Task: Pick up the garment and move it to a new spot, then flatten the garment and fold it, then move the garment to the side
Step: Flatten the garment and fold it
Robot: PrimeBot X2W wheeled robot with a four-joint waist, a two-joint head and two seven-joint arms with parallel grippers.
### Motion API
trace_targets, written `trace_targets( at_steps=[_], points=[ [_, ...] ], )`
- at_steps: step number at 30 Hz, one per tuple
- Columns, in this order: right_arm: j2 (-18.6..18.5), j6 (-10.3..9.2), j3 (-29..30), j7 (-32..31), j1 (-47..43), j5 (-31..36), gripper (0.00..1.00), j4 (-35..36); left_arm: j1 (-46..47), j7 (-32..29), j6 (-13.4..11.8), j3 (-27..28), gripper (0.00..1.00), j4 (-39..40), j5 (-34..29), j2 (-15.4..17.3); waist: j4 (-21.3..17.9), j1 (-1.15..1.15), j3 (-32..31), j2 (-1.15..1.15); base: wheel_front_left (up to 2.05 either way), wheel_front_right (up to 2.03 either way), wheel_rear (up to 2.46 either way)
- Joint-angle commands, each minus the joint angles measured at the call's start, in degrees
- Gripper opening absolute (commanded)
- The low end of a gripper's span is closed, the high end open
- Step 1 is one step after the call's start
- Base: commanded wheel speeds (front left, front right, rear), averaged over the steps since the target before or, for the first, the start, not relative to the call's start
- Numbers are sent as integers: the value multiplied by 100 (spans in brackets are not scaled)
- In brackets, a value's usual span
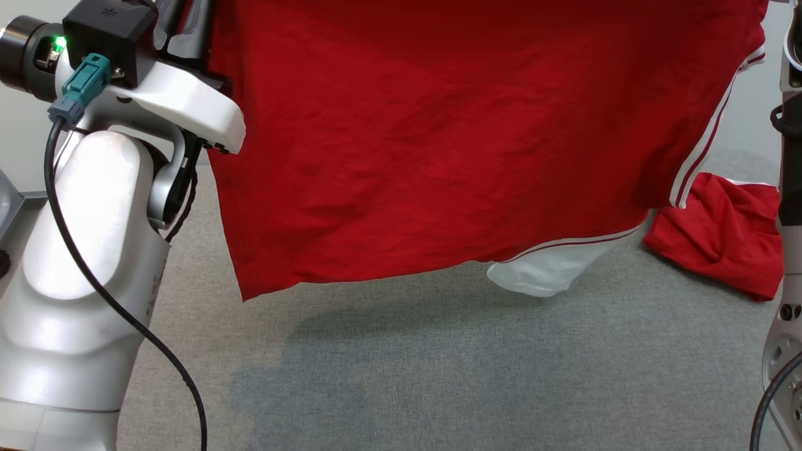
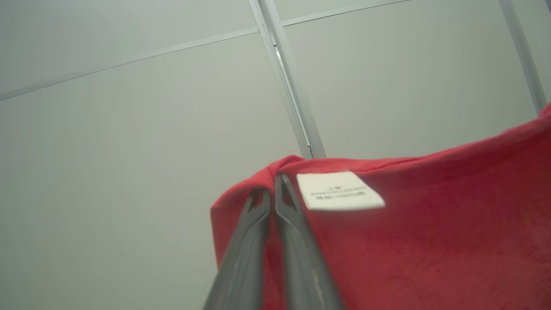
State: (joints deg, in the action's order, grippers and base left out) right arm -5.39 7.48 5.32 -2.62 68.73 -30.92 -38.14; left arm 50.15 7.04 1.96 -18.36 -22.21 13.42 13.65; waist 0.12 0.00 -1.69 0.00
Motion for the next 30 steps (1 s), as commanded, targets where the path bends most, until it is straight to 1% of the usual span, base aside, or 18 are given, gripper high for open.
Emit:
trace_targets(
  at_steps=[1, 5, 10, 11, 13, 16, 19, 21, 23, 26, 28, 30],
  points=[
    [5, 3, 21, -38, 24, 66, 0, 3, 32, -9, -26, 25, 0, -16, 22, 35, 0, 0, 18, 0, 0, 0, 0],
    [55, 3, 140, -208, 109, 219, 0, 126, 105, -299, 11, 40, 0, -43, 87, 135, -29, 0, 191, 0, 0, 0, 0],
    [93, 3, 421, -462, 498, 403, 0, 74, 569, -733, 110, 37, 0, -177, 205, 111, -19, 0, 825, 0, 0, 0, 0],
    [118, 3, 498, -524, 638, 349, 0, 28, 723, -777, 123, 28, 0, -244, 201, 109, -14, 0, 982, 0, 0, 0, 0],
    [153, 8, 328, -575, 906, 428, 0, 5, 1068, -812, 146, 23, 0, -436, 193, 81, -11, 0, 1283, 0, 0, 0, 0],
    [152, 8, 276, -450, 1331, 316, 0, -244, 1649, -841, 199, 4, 0, -867, 185, 24, -80, 0, 1678, 0, 0, 0, 0],
    [192, 8, 250, -96, 1943, 299, 0, -593, 2374, -751, 227, -7, 0, -1284, 129, -62, -133, 0, 2095, 0, 0, 0, 0],
    [211, 8, 243, 251, 2315, 336, 0, -883, 2827, -578, 187, -2, 0, -1563, 101, -126, -139, 0, 2332, 0, 0, 0, 0],
    [220, 8, 221, 635, 2722, 327, 0, -1125, 3309, -270, 85, 54, 0, -1795, 73, -233, -127, 0, 2562, 0, 0, 0, 0],
    [226, 8, 35, 1258, 3155, 246, 0, -1350, 3826, 311, -99, 152, 0, -2146, 58, -385, -109, 0, 2834, 0, 0, 0, 0],
    [232, 8, -146, 1542, 3298, 184, 0, -1435, 4046, 581, -174, 183, 0, -2373, 45, -477, -101, 0, 2962, 0, 0, 0, 0],
    [221, 8, -331, 1695, 3402, 88, 0, -1404, 4217, 725, -217, 193, 0, -2510, 7, -531, -90, 0, 3096, 0, 0, 0, 0]
  ],
)
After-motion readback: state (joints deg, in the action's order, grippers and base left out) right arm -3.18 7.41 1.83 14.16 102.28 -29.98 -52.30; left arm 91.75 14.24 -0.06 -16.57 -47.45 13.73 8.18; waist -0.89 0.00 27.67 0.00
